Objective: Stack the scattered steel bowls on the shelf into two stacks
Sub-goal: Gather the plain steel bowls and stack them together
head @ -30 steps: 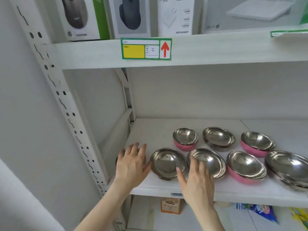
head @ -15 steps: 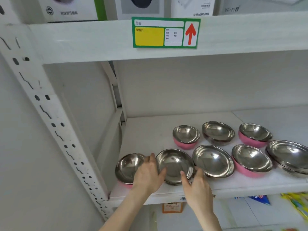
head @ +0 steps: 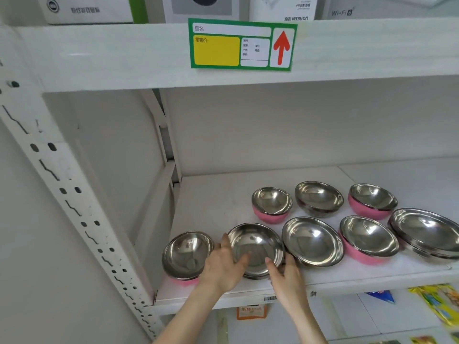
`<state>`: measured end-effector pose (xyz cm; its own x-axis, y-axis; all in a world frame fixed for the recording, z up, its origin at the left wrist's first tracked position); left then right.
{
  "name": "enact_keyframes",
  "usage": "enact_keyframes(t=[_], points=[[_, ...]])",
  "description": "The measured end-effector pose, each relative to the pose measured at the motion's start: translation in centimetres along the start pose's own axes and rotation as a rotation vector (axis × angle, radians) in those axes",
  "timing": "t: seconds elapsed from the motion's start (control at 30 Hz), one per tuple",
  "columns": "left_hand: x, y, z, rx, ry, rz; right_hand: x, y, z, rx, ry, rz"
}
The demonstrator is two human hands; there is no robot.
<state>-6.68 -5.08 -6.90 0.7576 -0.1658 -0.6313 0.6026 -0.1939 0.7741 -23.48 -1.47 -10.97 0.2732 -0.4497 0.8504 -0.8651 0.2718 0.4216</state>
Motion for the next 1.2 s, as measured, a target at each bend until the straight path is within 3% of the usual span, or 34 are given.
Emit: enact_keyframes(t=[0.3,0.5,0.73,0.97,1.2], points=[[-0.9,1.4,-2.1,-0.146,-0.066,-0.166,1.0,1.4,-1.3,0.027,0.002,0.001],[-3.3,2.0,-3.1,-0.255,-0.153,-0.370,3.2,5.0,-1.2,0.053,0.118,0.097],[-8.3,-0.4,-3.3,-0.259,-0.160,-0.773,3.8,10.6,0.6,0.187,0.210,0.233],[-14.1,-5.6,-3.3,-0.304,-0.149,-0.905,2.5,17.8,2.4,0.267,0.242,0.172],[-20.7,-10.7,-3.1,-0.248,-0.176,-0.919,-0.1,25.7,2.9,0.267,0.234,0.220]])
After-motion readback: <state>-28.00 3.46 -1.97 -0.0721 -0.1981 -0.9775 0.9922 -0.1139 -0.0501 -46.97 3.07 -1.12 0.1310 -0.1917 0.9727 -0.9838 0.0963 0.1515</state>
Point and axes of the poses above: each hand's wrist, its own z-axis towards the middle knuckle, its own y-axis out of the back of the hand, x = y × z, the point moved 8 cm from there along z, towards the middle knuckle, and after that the axes turned 13 degrees about -y, right-handed, at the moved point
